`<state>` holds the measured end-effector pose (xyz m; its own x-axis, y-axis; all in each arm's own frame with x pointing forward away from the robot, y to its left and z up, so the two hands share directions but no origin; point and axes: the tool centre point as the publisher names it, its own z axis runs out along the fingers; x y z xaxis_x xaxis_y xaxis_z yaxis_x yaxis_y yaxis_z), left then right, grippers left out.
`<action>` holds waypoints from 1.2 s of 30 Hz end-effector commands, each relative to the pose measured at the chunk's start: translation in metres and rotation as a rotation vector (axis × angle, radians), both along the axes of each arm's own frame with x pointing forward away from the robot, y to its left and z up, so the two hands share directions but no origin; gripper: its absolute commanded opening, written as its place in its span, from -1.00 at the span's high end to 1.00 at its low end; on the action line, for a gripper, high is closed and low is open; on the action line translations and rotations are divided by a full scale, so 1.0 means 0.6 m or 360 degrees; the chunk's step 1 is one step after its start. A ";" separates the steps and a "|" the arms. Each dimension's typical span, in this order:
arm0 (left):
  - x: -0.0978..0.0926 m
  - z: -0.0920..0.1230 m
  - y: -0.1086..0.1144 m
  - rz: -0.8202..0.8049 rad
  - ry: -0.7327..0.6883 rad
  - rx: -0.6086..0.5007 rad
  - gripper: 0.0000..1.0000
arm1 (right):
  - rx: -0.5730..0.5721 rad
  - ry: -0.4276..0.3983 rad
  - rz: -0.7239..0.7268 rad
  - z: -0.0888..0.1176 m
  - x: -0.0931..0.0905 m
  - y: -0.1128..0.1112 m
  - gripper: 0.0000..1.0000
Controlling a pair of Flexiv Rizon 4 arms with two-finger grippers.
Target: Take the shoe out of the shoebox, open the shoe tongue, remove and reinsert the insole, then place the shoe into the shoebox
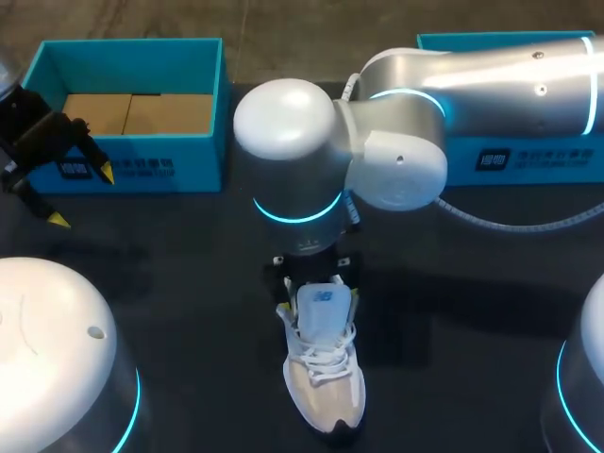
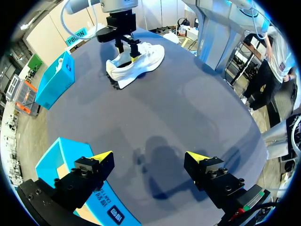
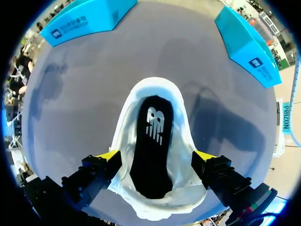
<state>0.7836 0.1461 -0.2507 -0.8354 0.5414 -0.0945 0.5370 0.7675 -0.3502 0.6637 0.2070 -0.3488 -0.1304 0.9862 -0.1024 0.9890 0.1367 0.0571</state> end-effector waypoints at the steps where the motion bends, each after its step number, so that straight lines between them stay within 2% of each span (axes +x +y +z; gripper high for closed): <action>1: -0.001 0.001 0.000 0.0001 -0.0002 0.0006 -1.00 | 0.0022 0.0012 0.0007 -0.003 0.000 -0.012 -1.00; 10: -0.001 0.001 0.000 0.0001 -0.0002 0.0006 -1.00 | 0.0019 -0.0001 0.0006 0.010 -0.010 -0.017 -1.00; 22: -0.001 0.001 0.000 0.0001 -0.0002 0.0006 -1.00 | 0.0042 0.0037 -0.0017 -0.003 -0.039 -0.004 -1.00; 36: -0.001 0.001 0.000 0.0001 -0.0002 0.0006 -1.00 | 0.0004 -0.0010 -0.0053 0.035 -0.077 0.009 -1.00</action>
<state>0.7836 0.1460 -0.2507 -0.8354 0.5415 -0.0945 0.5370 0.7674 -0.3502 0.6227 0.2089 -0.3312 -0.0996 0.9907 -0.0924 0.9931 0.1048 0.0535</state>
